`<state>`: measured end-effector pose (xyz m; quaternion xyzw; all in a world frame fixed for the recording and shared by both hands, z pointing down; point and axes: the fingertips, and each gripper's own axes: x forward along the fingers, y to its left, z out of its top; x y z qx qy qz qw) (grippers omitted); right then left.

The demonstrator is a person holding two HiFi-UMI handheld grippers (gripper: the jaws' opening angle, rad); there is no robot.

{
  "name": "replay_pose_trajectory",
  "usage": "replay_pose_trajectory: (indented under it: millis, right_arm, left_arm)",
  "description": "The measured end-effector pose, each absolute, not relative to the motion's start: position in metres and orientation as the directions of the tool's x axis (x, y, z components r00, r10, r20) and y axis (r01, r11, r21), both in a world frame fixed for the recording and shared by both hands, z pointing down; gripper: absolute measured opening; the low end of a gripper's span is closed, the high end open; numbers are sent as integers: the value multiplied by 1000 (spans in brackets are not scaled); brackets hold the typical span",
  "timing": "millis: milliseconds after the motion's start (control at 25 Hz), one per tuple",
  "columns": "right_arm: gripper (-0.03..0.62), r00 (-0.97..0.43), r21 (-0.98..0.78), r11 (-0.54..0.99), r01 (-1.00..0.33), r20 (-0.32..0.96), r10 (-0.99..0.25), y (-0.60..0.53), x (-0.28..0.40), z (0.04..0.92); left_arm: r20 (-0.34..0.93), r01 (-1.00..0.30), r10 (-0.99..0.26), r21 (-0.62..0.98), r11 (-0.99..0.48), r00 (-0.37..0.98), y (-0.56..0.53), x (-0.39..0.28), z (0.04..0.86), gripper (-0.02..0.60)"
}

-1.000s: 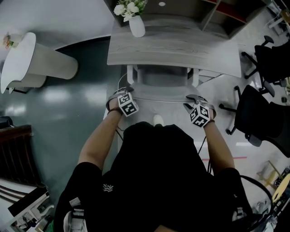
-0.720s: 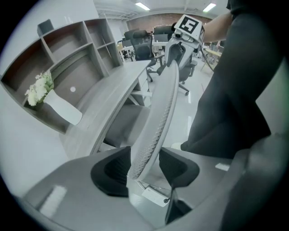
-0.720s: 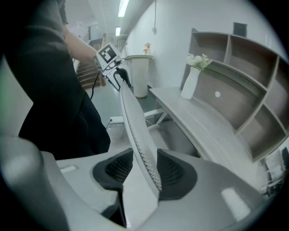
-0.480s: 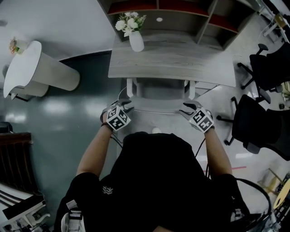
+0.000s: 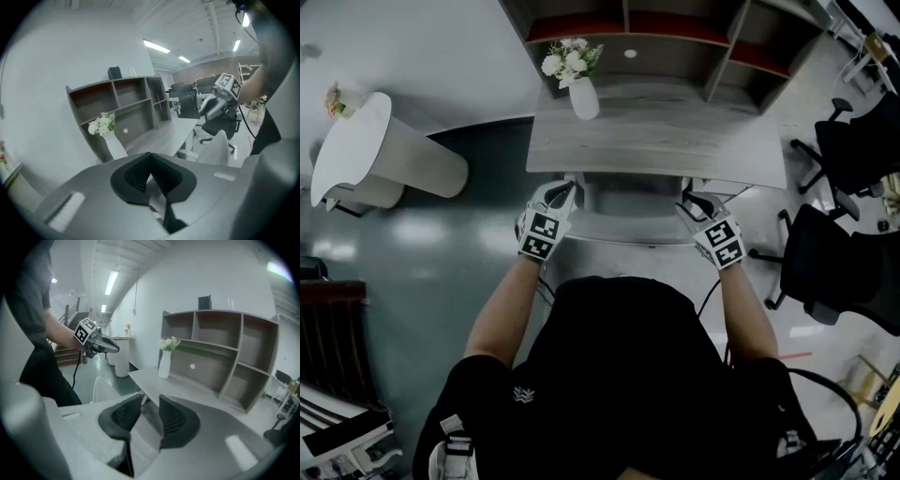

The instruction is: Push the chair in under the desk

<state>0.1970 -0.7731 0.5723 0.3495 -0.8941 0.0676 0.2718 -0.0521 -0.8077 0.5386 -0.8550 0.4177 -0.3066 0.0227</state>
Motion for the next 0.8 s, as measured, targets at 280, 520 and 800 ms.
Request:
replay_pose_trajectory:
  millis: [280,520,800]
  right_arm:
    - [2,-522,88,611,-786,436,-733,-793,223,585]
    - [2,-501,5,555,-832,425,-754,-805,229,592]
    - [2,-508,-21,554,-832,432,-745,-808,226,599]
  left_arm:
    - [452,-881,-818,-129,-455,356,-830,-95,556,6]
    - [479,-817,-793,-231,-528,377,-826,-92,561,6]
    - [503,-735,-771,-334,-590,390,-813,-90,566,6]
